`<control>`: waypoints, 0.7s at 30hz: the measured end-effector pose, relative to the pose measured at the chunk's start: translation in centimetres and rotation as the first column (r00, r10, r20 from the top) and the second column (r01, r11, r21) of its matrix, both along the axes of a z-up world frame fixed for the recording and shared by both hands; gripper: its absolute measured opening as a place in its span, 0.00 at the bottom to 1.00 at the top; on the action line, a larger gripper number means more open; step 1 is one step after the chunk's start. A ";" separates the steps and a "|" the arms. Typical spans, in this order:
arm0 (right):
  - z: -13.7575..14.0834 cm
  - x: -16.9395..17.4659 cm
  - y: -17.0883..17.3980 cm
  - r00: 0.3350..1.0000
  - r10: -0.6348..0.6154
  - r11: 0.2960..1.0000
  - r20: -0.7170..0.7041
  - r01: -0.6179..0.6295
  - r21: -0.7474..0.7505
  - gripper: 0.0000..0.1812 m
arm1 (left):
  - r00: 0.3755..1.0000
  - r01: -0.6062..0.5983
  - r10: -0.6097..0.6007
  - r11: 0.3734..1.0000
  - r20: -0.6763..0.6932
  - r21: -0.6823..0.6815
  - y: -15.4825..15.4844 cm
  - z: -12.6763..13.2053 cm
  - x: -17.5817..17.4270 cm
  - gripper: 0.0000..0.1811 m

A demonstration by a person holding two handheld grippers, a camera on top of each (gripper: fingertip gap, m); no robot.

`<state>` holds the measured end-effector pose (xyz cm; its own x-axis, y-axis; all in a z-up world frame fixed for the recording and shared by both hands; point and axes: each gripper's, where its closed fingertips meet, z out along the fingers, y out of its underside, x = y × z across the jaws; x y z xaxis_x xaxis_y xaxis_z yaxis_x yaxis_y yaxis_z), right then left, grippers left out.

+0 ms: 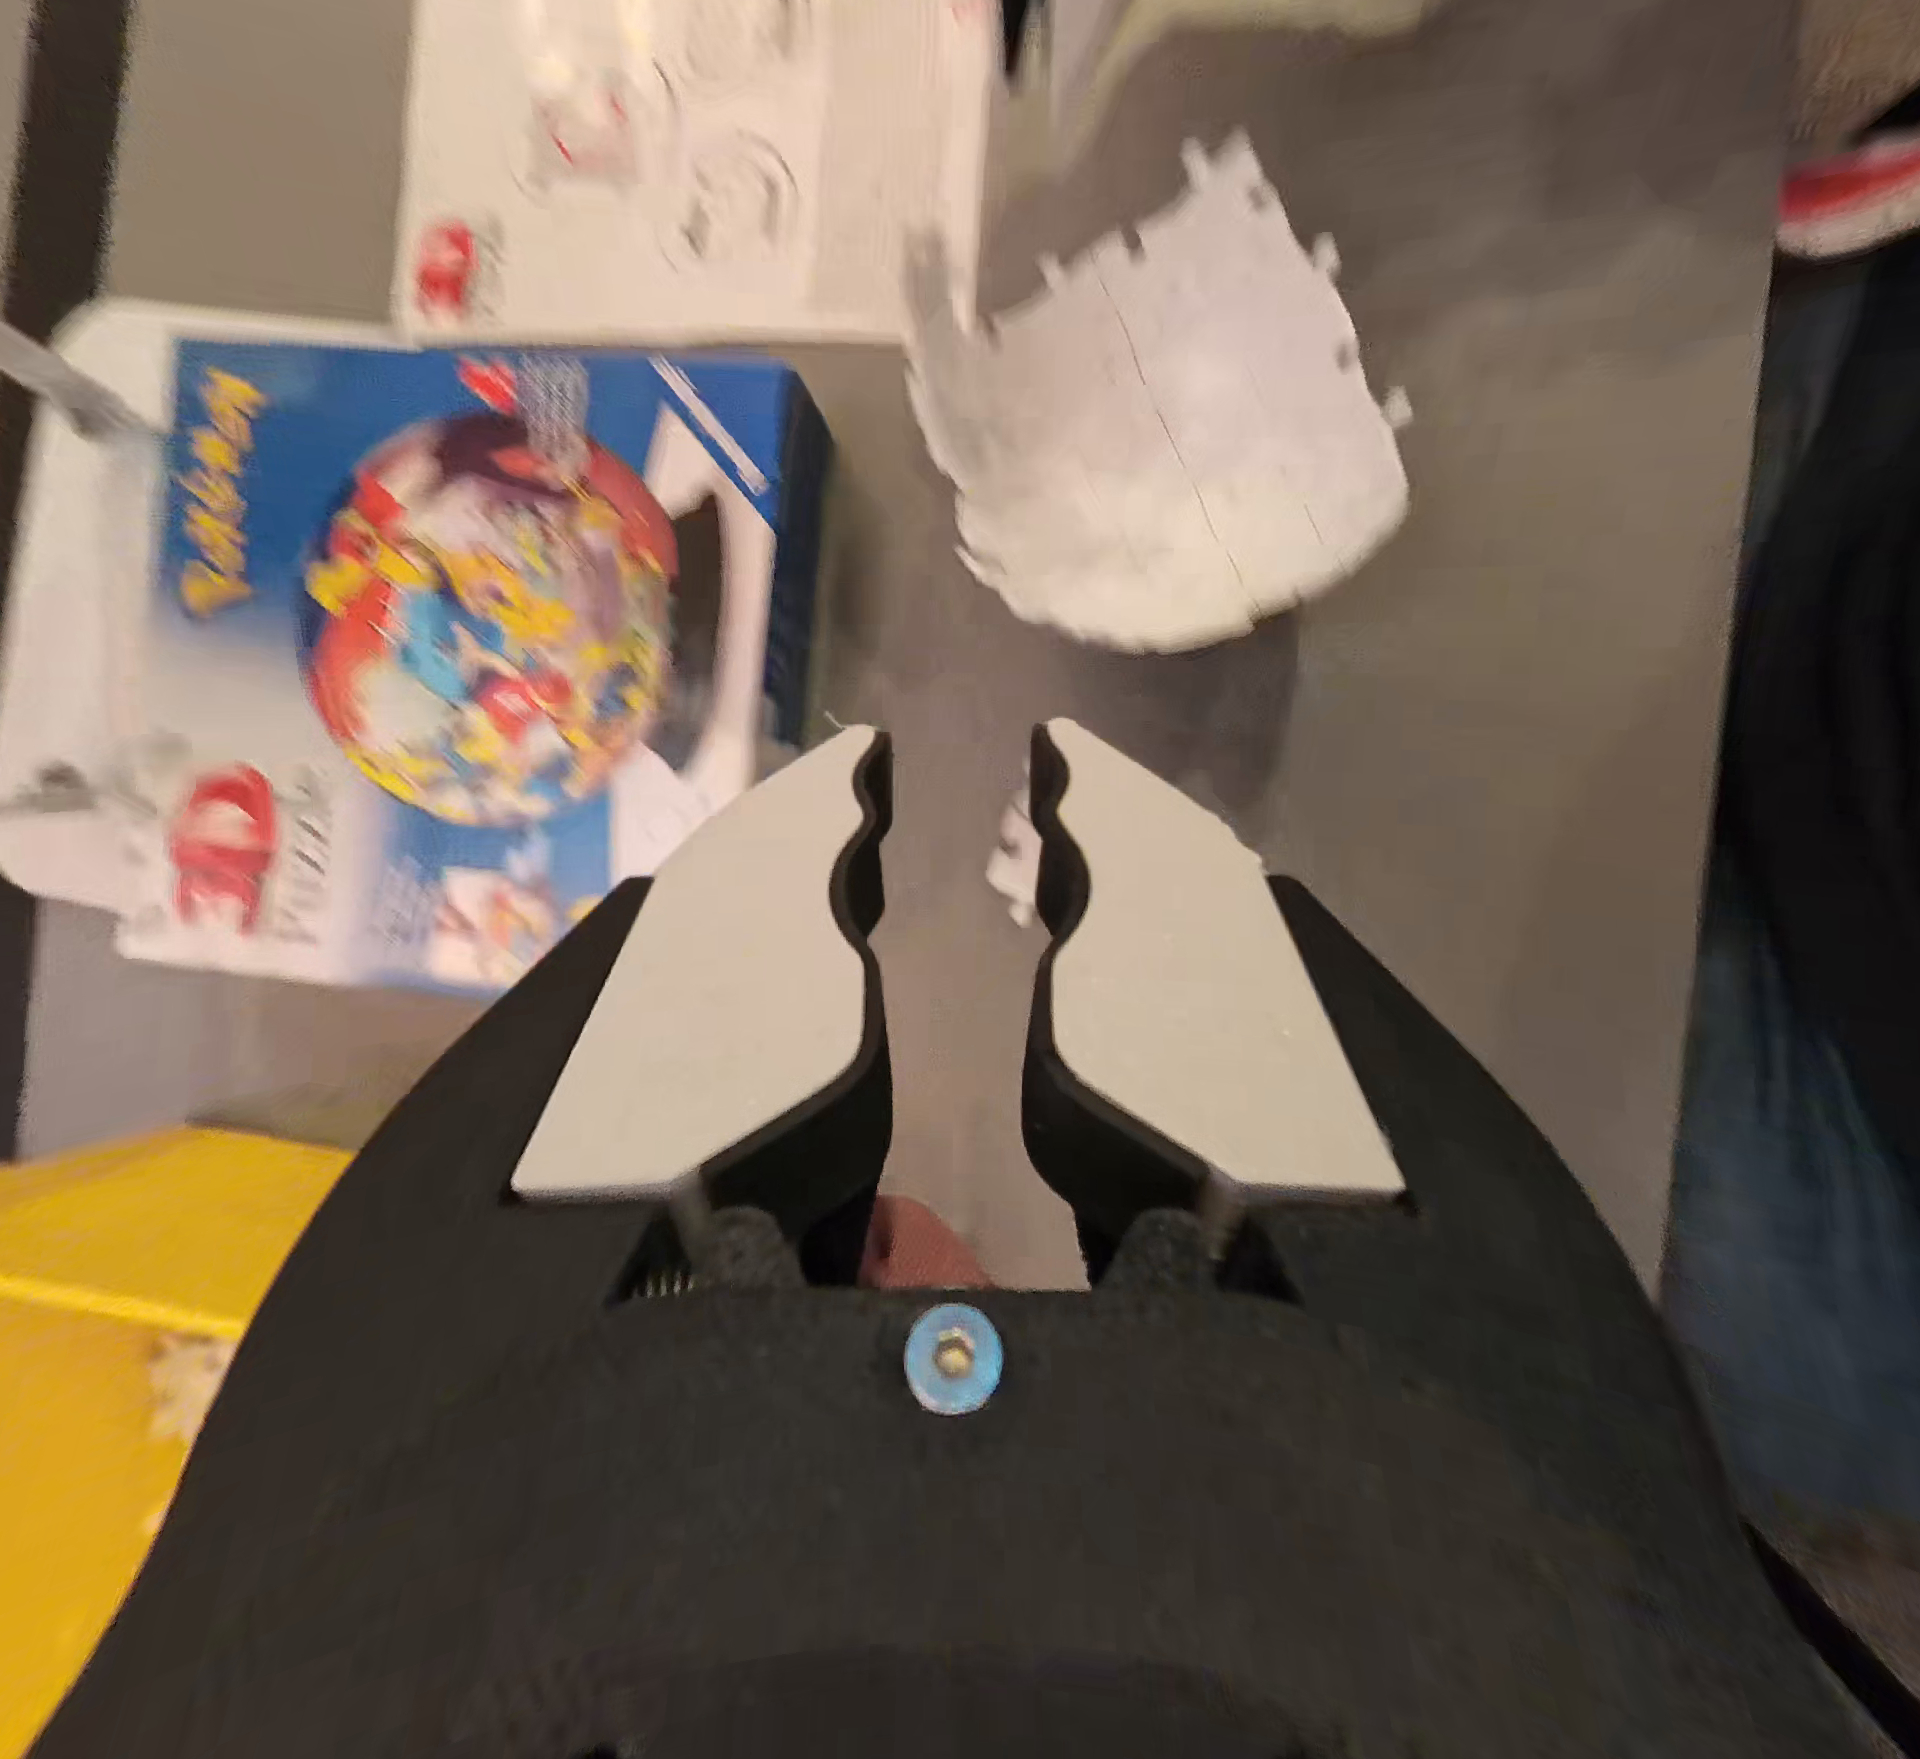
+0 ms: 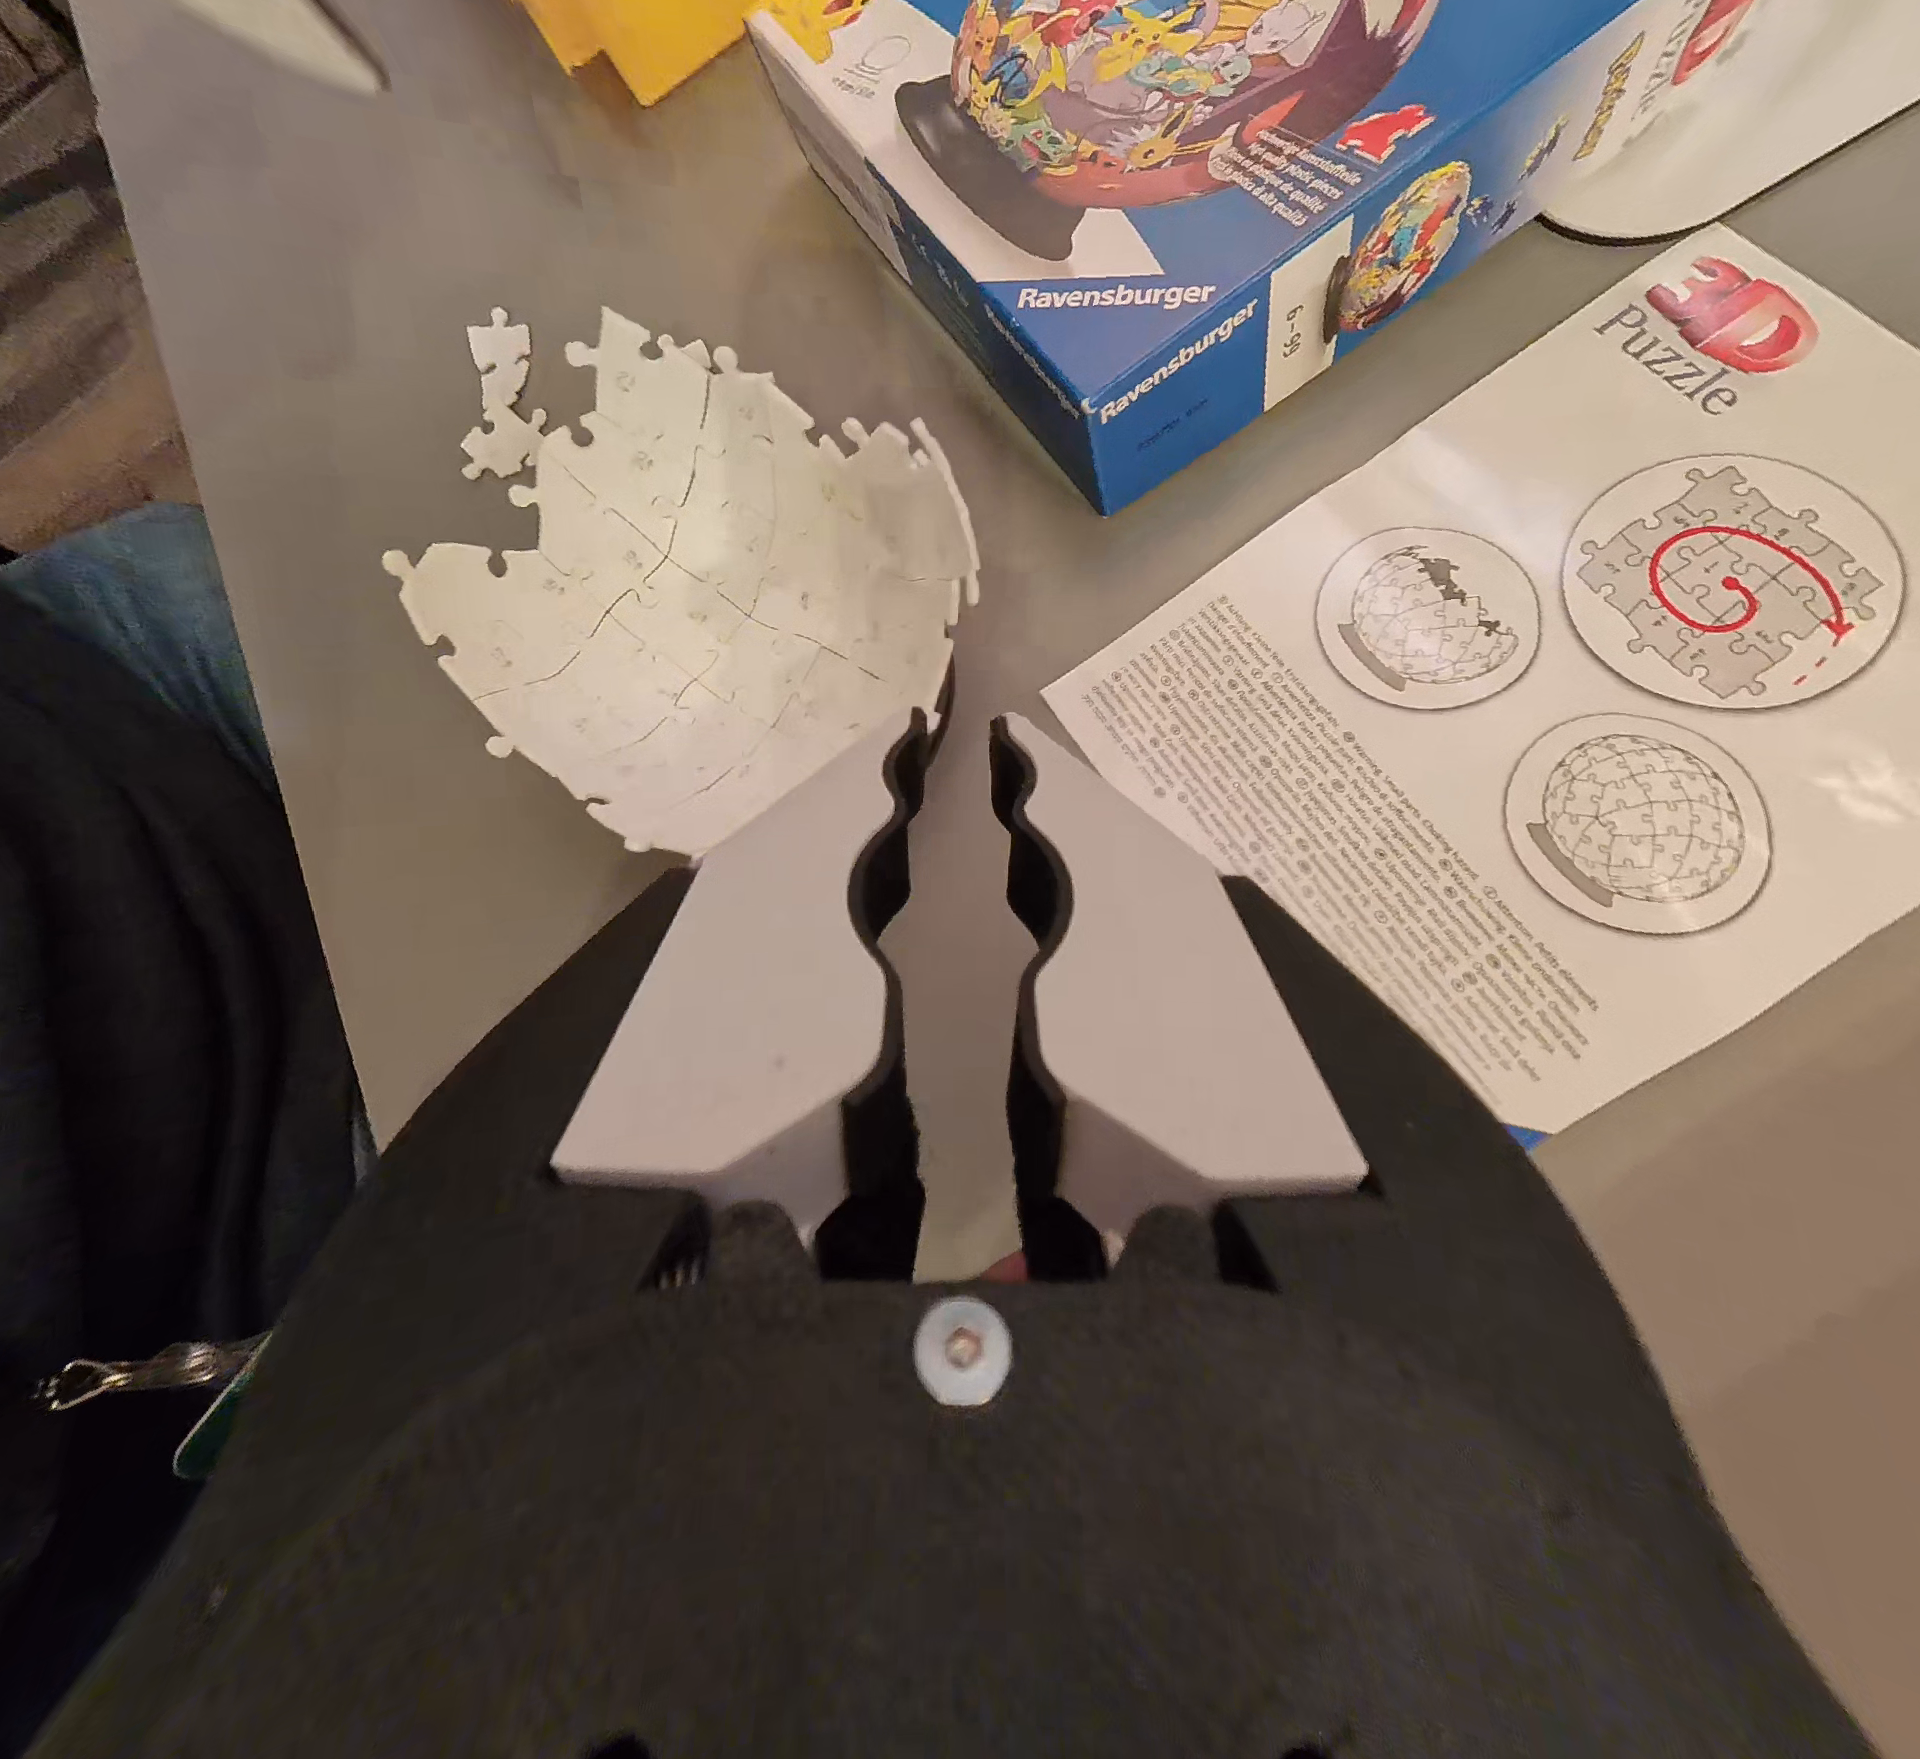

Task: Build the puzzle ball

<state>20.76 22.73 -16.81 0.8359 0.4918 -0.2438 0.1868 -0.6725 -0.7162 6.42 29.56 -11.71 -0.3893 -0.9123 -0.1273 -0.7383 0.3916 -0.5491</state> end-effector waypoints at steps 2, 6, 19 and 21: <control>0.0 -0.3 -0.2 1.000 0.001 1.000 -0.009 -0.001 0.002 0.06 | 0.998 -0.009 0.009 1.000 -0.064 0.016 -1.0 -2.6 -3.4 0.15; 0.0 -1.1 -0.6 1.000 0.015 1.000 -0.011 -0.015 0.005 0.05 | 0.980 -0.036 0.054 0.995 -0.192 0.097 -2.2 -7.9 -8.8 0.18; 0.2 -2.3 -1.3 0.999 0.028 1.000 -0.029 -0.028 0.005 0.05 | 0.959 -0.148 0.168 0.984 -0.230 0.102 -0.7 -11.9 -12.5 0.14; 0.1 -2.3 -1.4 0.999 0.027 1.000 -0.030 -0.027 0.003 0.05 | 0.962 -0.179 0.184 0.983 -0.201 0.044 -1.0 -11.9 -11.9 0.11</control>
